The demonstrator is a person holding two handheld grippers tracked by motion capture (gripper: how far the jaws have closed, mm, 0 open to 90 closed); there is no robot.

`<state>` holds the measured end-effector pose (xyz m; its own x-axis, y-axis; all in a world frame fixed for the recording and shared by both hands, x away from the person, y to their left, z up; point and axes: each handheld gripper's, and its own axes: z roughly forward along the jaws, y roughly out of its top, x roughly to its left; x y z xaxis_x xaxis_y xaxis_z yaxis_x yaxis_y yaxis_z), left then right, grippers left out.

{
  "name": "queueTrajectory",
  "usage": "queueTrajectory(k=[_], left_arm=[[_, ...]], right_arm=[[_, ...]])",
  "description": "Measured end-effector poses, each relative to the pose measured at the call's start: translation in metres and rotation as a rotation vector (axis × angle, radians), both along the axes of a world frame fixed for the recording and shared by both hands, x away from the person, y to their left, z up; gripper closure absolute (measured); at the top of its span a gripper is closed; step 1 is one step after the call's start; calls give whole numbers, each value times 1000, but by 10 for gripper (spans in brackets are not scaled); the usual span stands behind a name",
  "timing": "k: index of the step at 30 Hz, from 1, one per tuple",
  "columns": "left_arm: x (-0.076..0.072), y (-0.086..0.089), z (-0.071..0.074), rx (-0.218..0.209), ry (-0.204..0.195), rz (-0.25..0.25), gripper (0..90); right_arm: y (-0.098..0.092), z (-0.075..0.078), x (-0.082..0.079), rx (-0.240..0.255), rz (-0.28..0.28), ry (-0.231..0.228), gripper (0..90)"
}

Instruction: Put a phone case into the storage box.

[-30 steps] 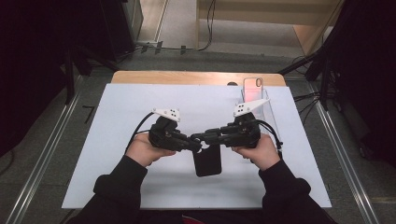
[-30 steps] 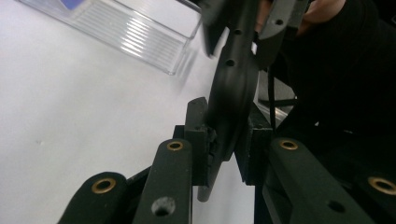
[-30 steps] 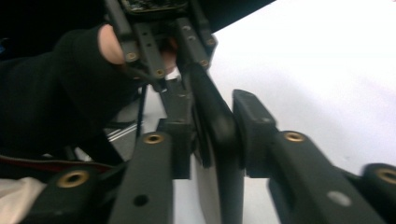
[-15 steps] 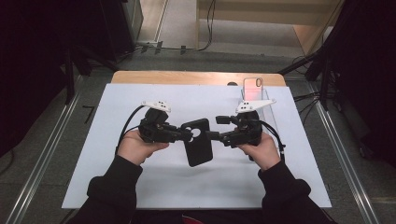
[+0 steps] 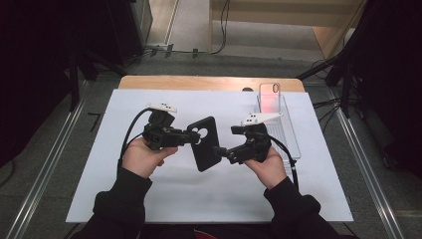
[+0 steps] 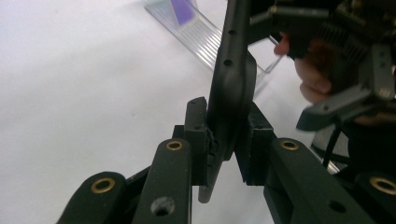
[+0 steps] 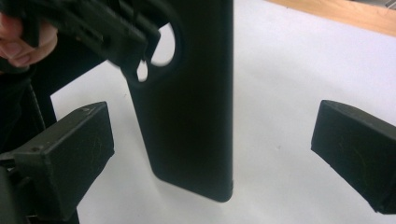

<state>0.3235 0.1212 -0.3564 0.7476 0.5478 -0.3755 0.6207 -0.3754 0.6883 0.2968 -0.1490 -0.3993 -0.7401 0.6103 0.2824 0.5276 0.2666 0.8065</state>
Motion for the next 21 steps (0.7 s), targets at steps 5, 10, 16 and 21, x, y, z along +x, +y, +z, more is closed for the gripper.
queueTrajectory(k=[5, 10, 16, 21], left_arm=[[1, 0, 0, 11, 28, 28, 765], [1, -2, -1, 26, 38, 41, 765], [1, -4, -1, 27, 52, 51, 765], [0, -8, -3, 30, 70, 59, 766]], right_arm=[[8, -3, -4, -1, -27, 2, 0], [15, -5, -6, 8, -55, -5, 0], [24, -9, -9, -13, -83, -9, 0], [32, -11, -11, -25, -92, -21, 0]])
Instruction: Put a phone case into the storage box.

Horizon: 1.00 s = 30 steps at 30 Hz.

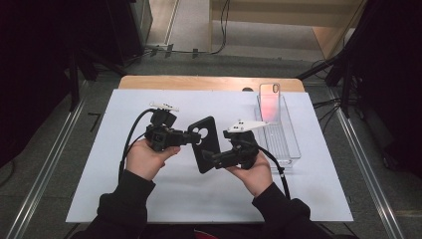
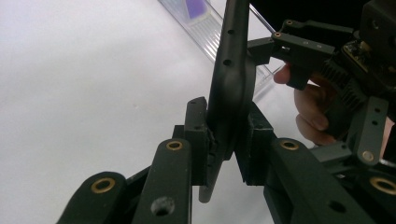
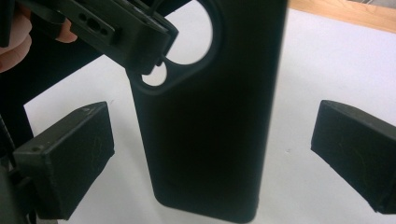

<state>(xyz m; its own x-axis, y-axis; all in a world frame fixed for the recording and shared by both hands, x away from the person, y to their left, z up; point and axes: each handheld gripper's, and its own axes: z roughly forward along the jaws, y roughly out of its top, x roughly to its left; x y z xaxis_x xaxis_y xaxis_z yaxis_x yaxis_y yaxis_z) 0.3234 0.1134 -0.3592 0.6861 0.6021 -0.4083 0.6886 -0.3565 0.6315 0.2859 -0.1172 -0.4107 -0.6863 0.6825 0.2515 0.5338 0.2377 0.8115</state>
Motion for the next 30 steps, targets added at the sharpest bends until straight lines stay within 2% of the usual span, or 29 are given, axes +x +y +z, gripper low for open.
queueTrajectory(k=[6, 15, 17, 18, 23, 25, 27, 30], left_arm=[[-2, -5, -1, -2, 6, 1, 766], [-6, -14, -4, -10, 9, -10, 764], [-7, -15, -4, -3, 4, -10, 765], [-7, -15, -4, -1, 4, -10, 764], [-7, -15, -3, -17, 1, -15, 759], [-7, -14, -2, -21, -6, -22, 737], [-7, -10, 1, -48, -8, -18, 663], [-7, -6, 5, -66, 9, -19, 581]], right_arm=[[8, -5, 0, -22, -29, 11, 0], [20, -10, 1, -45, -43, -2, 4], [21, -11, 0, -56, -60, -20, 119], [21, -11, -1, -66, -72, -33, 122], [19, -10, 0, -61, -56, -21, 137], [18, -9, 0, -56, -54, -18, 138], [17, -10, 1, -66, -61, -14, 138], [14, -12, 4, -84, -67, -3, 138]])
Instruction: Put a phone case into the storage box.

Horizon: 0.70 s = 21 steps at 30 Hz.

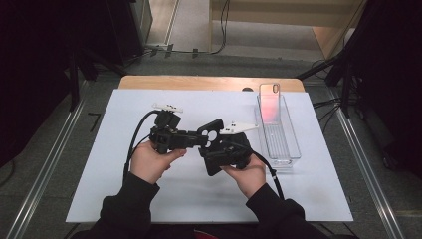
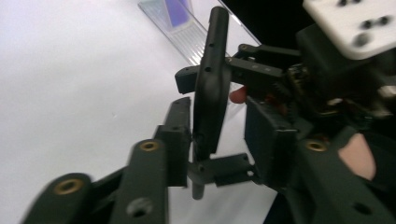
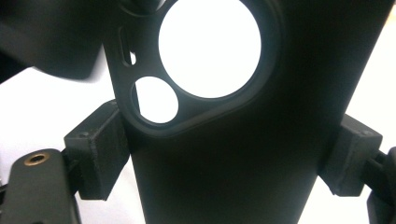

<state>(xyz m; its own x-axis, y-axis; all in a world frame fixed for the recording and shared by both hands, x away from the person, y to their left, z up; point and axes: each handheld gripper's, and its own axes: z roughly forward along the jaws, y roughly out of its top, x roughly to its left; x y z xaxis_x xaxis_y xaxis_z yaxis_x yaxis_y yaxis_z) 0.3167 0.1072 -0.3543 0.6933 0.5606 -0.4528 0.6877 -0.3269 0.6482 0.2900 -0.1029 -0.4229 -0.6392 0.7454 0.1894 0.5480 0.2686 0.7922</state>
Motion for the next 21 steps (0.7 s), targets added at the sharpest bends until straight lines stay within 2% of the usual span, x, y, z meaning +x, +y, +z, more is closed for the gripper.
queueTrajectory(k=[4, 7, 10, 14, 21], left_arm=[[2, 5, -2, -5, 26, -42, 430], [3, 8, -5, 5, 2, -86, 349], [4, 12, -9, 2, -38, -125, 349], [6, 19, -15, -16, -51, -146, 326], [4, 28, -29, -4, -64, -140, 326]], right_arm=[[-6, -1, 4, 4, -3, 8, 137], [-12, 1, 6, -3, 3, 6, 136], [-19, 1, 9, 6, 25, 16, 136], [-27, 3, 12, 19, 56, 35, 136], [-36, 9, 15, 40, 118, 45, 135]])
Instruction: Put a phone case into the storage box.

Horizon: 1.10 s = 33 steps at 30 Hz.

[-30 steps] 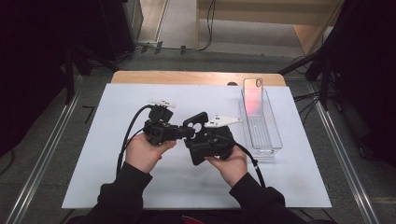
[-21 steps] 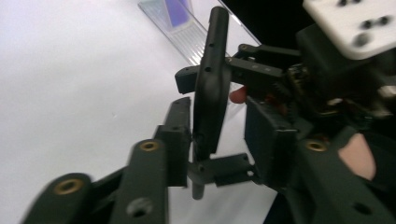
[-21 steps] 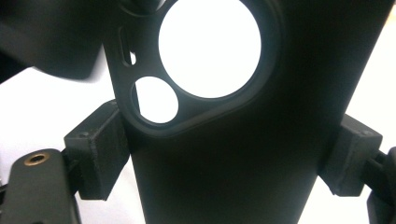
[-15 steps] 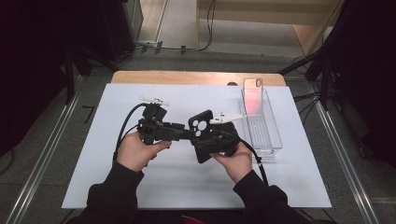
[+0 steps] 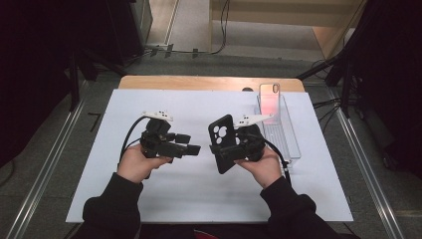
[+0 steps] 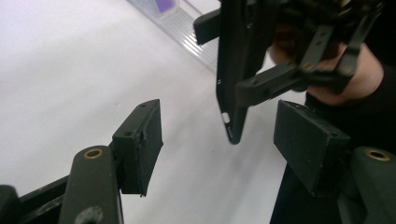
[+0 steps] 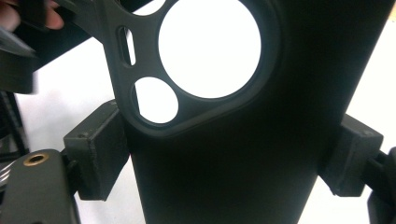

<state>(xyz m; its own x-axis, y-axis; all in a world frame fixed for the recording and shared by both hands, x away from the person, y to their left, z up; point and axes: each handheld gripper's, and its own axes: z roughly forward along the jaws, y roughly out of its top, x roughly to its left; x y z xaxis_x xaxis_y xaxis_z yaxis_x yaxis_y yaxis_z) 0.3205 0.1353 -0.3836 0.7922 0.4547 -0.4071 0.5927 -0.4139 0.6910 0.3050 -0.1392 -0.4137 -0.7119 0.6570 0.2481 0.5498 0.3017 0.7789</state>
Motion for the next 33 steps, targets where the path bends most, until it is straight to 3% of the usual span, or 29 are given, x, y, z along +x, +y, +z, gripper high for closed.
queueTrajectory(k=[5, 8, 20, 33], left_arm=[[-6, 5, -11, 48, -42, -1, 325], [-8, 7, -17, 56, -56, 1, 325], [-15, 18, -46, 61, -20, -3, 325], [-26, 37, -60, 74, -8, 20, 325]], right_arm=[[-3, 3, 1, 4, 29, 7, 136], [-4, 5, 2, 4, 38, 11, 135], [-15, 12, 5, 13, 33, 8, 135], [-30, 25, 8, 27, -10, 8, 136]])
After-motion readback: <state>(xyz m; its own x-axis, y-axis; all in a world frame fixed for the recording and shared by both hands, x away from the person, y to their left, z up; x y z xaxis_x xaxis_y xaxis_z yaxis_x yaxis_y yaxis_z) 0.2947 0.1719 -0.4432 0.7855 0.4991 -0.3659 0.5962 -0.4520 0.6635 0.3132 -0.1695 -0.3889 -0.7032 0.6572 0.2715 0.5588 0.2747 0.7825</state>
